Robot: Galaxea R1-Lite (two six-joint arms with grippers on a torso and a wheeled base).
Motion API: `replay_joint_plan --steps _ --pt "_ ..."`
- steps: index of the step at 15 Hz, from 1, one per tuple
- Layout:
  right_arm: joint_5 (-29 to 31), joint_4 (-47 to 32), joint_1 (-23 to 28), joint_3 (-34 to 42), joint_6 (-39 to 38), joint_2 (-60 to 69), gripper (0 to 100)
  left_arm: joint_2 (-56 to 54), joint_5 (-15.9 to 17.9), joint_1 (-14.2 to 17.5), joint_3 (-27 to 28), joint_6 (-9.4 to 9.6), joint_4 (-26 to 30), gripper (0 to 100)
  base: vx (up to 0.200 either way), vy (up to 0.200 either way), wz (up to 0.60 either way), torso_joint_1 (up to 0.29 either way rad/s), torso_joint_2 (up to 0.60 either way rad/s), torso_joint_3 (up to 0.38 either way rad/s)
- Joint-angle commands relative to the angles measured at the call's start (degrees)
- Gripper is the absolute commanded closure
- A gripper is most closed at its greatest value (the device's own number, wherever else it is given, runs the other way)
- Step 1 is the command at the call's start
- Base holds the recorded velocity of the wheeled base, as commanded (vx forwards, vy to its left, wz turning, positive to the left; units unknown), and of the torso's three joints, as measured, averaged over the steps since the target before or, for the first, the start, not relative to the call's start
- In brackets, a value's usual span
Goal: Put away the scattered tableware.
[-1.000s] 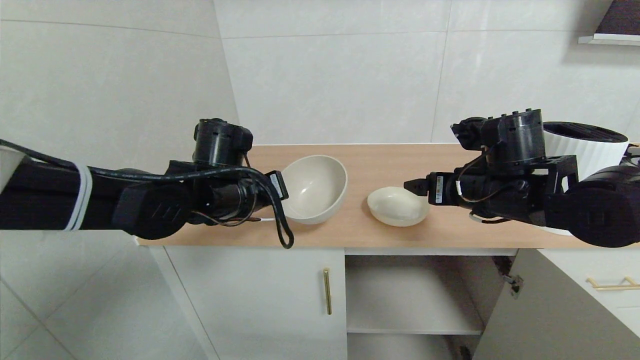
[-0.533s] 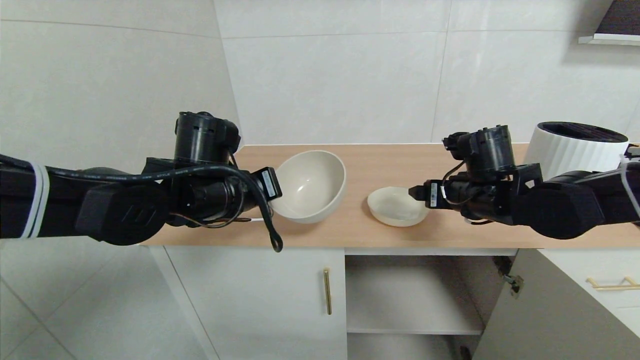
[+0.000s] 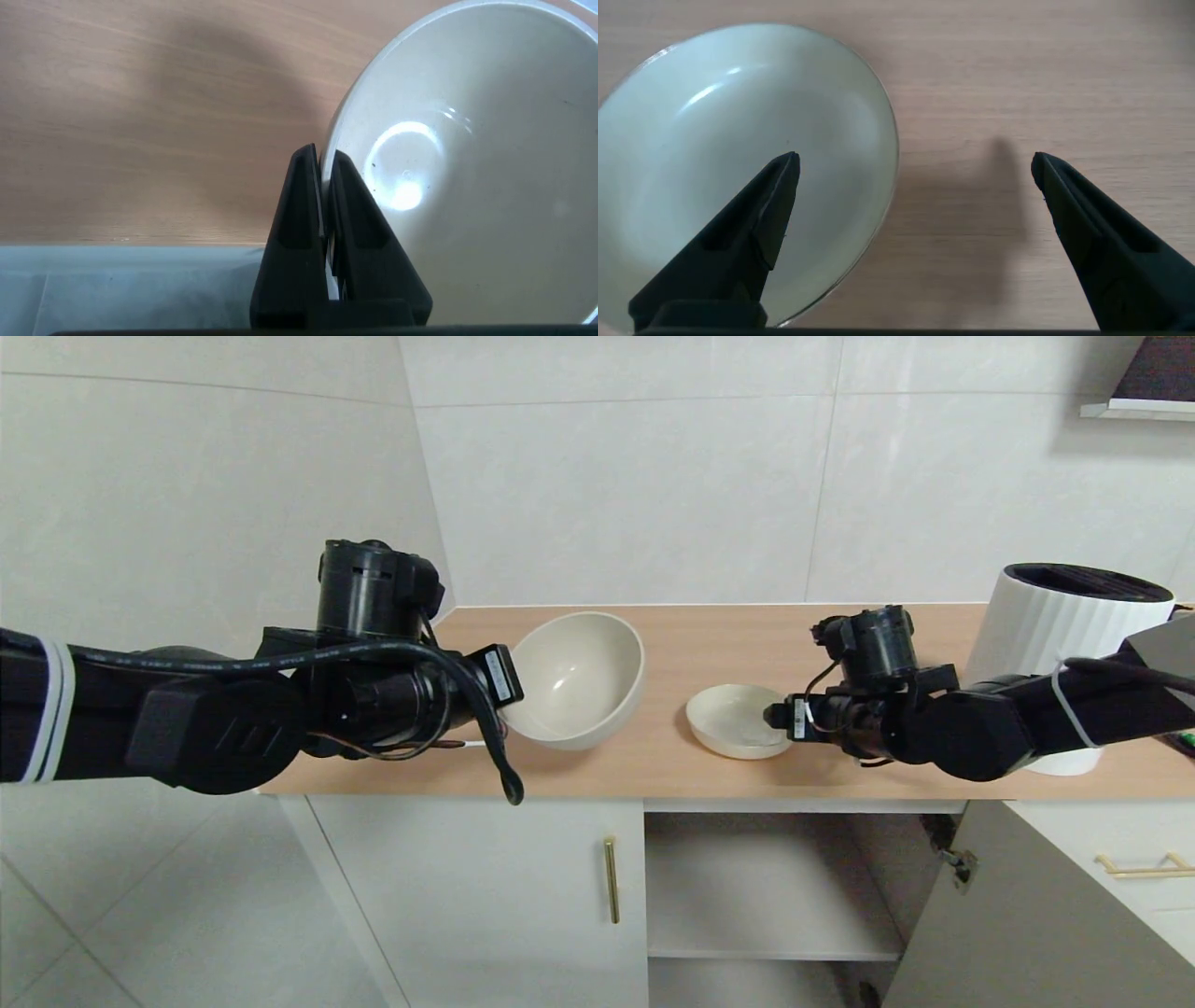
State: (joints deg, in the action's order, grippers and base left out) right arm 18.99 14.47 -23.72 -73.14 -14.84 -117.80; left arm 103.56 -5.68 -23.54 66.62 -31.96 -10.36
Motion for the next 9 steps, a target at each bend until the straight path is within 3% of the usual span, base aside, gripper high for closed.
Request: replay_joint_plan --steps 1,4,5,9 --pt "-0.01 0.03 -0.01 -0.16 -0.11 -0.85 0 -0.11 -0.03 -0.01 0.09 -0.03 -0.01 100 0.000 0.000 0.00 0.000 0.00 0.000" --pt "-0.18 0.03 -0.10 -0.25 -0.81 -1.03 0 -0.11 -0.03 -0.01 0.00 -0.03 -0.01 100 0.000 0.000 0.00 0.000 0.00 0.000" --pt "-0.45 0.03 -0.10 -0.33 -1.69 -0.77 100 -0.11 -0.03 -0.01 0.09 -0.03 -0.01 100 0.000 0.000 0.00 0.000 0.00 0.000" --pt "-0.54 -0.06 -0.18 -0.33 -1.78 -0.59 100 -0.20 -0.12 -0.01 0.09 -0.03 -0.01 100 0.000 0.000 0.00 0.000 0.00 0.000"
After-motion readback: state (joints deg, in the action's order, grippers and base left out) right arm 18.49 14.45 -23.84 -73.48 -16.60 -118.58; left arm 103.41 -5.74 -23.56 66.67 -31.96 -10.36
